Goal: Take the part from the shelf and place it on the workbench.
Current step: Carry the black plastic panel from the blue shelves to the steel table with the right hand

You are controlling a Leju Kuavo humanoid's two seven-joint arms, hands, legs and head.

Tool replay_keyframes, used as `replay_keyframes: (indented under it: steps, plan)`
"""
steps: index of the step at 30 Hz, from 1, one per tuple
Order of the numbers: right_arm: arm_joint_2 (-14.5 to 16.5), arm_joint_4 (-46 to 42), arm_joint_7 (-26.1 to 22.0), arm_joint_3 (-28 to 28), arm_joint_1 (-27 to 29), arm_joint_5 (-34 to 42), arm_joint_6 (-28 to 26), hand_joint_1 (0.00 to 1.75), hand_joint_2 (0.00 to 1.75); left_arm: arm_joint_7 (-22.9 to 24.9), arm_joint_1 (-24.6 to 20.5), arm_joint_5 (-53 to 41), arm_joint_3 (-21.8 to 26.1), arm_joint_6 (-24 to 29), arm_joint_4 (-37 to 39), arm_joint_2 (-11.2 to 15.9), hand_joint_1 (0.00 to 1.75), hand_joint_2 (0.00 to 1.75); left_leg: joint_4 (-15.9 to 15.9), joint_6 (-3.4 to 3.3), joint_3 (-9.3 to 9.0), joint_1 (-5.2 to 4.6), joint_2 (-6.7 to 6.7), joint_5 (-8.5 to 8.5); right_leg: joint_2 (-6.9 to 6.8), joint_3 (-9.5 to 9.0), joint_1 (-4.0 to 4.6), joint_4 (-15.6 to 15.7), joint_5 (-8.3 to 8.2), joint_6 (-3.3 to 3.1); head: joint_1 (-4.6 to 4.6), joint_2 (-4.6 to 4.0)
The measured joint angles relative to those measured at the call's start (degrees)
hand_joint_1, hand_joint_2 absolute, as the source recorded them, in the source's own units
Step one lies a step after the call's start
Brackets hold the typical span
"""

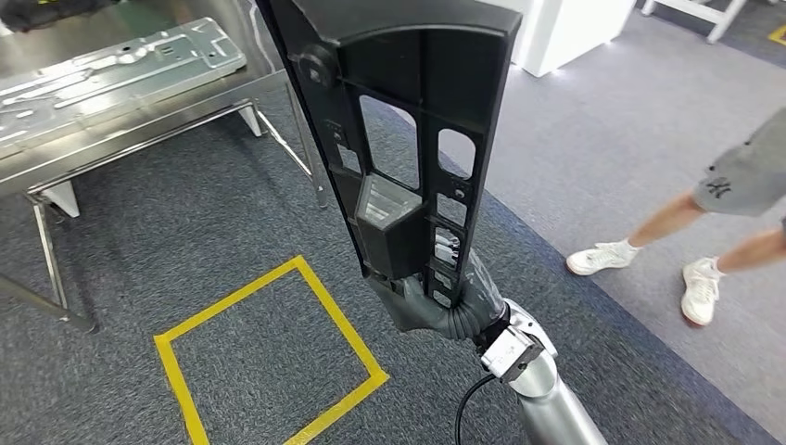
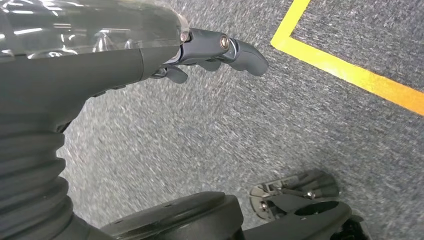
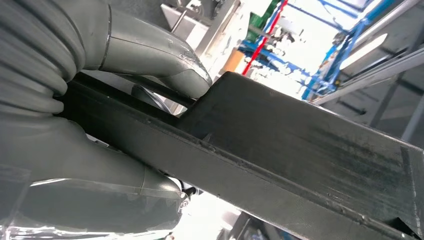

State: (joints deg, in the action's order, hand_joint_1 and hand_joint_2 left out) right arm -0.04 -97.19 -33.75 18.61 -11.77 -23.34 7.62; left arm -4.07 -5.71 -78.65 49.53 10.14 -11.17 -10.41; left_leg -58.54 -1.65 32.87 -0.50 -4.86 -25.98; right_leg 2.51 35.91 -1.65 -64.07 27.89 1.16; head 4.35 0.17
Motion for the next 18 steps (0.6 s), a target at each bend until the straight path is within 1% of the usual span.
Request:
replay_keyframes:
  steps: [1,2,3,4,5,6,7,8,9,10,11,12,13,14,15,16,17,18]
  plan:
    - [-0.1,0.0,-0.1,0.0,0.1,0.0,-0.3,1.75,1.75,0.2,-0.2,-0.1,0.0,0.0,0.0,0.0,0.00,1.75,-0.5,0.33,0.35,0.05,-0.59,-0.27,0.98,-0.94,-0.15,2.2,-0.66,-0.07,0.00,0.00]
    - [-0.3,0.0,-0.1,0.0,0.3,0.1,-0.7,1.75,1.75,0.4,-0.3,-0.2,0.0,0.0,0.0,0.0,0.00,1.75,-0.8,0.63,0.73,0.07,-1.09,-0.42,1.64,-1.28,-0.15,3.1,-0.57,-0.30,0.01,0.00]
    - [-0.5,0.0,-0.3,-0.1,0.5,0.2,-1.1,1.75,1.75,0.7,-0.4,-0.4,0.0,-0.1,0.0,0.0,0.00,1.75,-1.0,0.91,1.02,0.10,-1.60,-0.44,1.47,-1.25,-0.01,3.2,-0.44,-0.70,0.01,0.00]
    - [-0.7,0.0,-0.5,-0.2,0.7,0.5,-1.5,1.75,1.75,1.0,-0.4,-0.7,0.0,-0.2,0.0,0.0,0.00,1.75,-0.8,1.14,1.16,0.17,-2.12,-0.42,0.79,-1.30,-0.04,3.2,-0.44,-1.10,0.01,0.00]
    - [-1.0,0.0,-0.8,-0.5,0.8,0.8,-1.8,1.75,1.75,1.4,-0.5,-0.9,0.0,-0.3,0.0,0.0,0.00,1.75,-1.0,1.37,1.26,0.15,-1.97,-0.57,0.20,-1.45,-0.08,3.4,-0.42,-1.46,0.02,0.00]
    - [-1.3,0.0,-1.0,-0.8,0.9,1.3,-2.1,1.75,1.75,1.8,-0.6,-1.2,-0.1,-0.3,0.0,0.0,0.00,1.75,-1.9,1.65,1.64,0.12,-1.08,-1.13,-0.47,-1.64,-0.17,3.5,-0.39,-1.81,0.02,0.00]
    - [-1.7,0.0,-1.4,-1.3,1.0,1.8,-2.2,1.75,1.75,2.1,-0.8,-1.5,-0.1,-0.4,0.0,0.0,0.00,1.75,-4.0,1.92,2.59,0.12,0.37,-2.31,-1.22,-1.85,-0.24,3.7,-0.33,-2.11,0.03,0.00]
    - [-2.1,0.0,-1.6,-1.7,1.1,2.1,-2.3,1.75,1.75,2.4,-1.0,-1.6,-0.1,-0.4,0.0,-0.1,0.00,1.75,-7.2,2.20,4.10,0.15,2.18,-3.95,-1.95,-1.99,-0.11,3.8,-0.22,-2.31,0.03,0.00]
    - [-2.5,0.1,-1.8,-2.2,1.2,2.4,-2.4,1.75,1.75,2.5,-1.2,-1.7,-0.2,-0.5,0.0,-0.1,0.00,1.75,-11.2,2.44,6.13,0.27,3.52,-5.76,-2.75,-2.06,0.03,3.8,-0.10,-2.45,0.04,0.00]
    - [-2.9,0.1,-2.0,-2.6,1.3,2.6,-2.4,1.75,1.75,2.6,-1.5,-1.7,-0.2,-0.5,0.0,-0.1,0.00,1.75,-14.9,2.60,8.03,0.41,4.24,-7.08,-3.55,-2.10,0.18,3.8,0.03,-2.52,0.04,0.00]
    - [-3.2,0.2,-2.0,-2.9,1.3,2.7,-2.4,1.75,1.75,2.7,-1.7,-1.7,-0.2,-0.5,0.0,-0.1,0.00,1.75,-17.0,2.64,9.15,0.50,4.54,-7.39,-4.30,-2.19,0.30,3.8,0.18,-2.55,0.04,0.00]
    - [-3.4,0.3,-2.0,-3.1,1.3,2.8,-2.4,1.75,1.75,2.7,-1.8,-1.7,-0.2,-0.5,0.0,-0.1,0.00,1.75,-16.9,2.57,9.17,0.55,4.66,-6.53,-5.00,-2.36,0.40,3.8,0.35,-2.54,0.04,0.00]
    - [-3.6,0.3,-2.0,-3.2,1.3,2.8,-2.4,1.75,1.75,2.8,-1.7,-1.7,-0.2,-0.5,0.0,-0.1,0.00,1.75,-14.3,2.32,7.90,0.53,4.89,-4.57,-5.64,-2.67,0.49,3.8,0.57,-2.51,0.04,0.00]
    - [-3.7,0.3,-2.0,-3.3,1.3,2.8,-2.4,1.75,1.75,2.8,-1.6,-1.8,-0.2,-0.5,0.0,-0.1,0.00,1.75,-10.2,1.91,5.96,0.38,5.68,-2.31,-6.22,-3.06,0.57,3.8,0.83,-2.46,0.04,0.00]
    - [-3.8,0.3,-2.1,-3.4,1.3,2.9,-2.4,1.75,1.75,2.9,-1.5,-1.8,-0.2,-0.5,0.0,-0.1,0.00,1.75,-6.3,1.43,4.05,0.02,7.02,-0.73,-6.81,-3.43,0.72,3.9,1.05,-2.35,0.04,0.00]
    - [-3.8,0.3,-2.1,-3.5,1.3,2.9,-2.4,1.75,1.75,2.9,-1.4,-1.7,-0.2,-0.6,0.0,-0.1,0.00,1.75,-3.2,0.92,2.55,-0.41,8.23,0.15,-7.34,-3.66,0.84,4.0,1.20,-2.16,0.04,0.00]
    - [-3.9,0.4,-2.1,-3.6,1.3,2.9,-2.4,1.75,1.75,2.9,-1.3,-1.7,-0.2,-0.6,0.0,-0.1,0.00,1.75,-1.6,0.54,1.88,-0.80,9.13,0.24,-7.89,-3.75,0.95,4.1,1.28,-1.93,0.04,0.00]
    - [-3.9,0.4,-2.1,-3.6,1.3,2.9,-2.3,1.75,1.75,2.9,-1.2,-1.6,-0.2,-0.6,0.0,0.0,0.00,1.75,-1.1,0.30,1.78,-1.10,9.20,-0.07,-8.55,-3.83,1.04,4.2,1.32,-1.66,0.04,0.00]
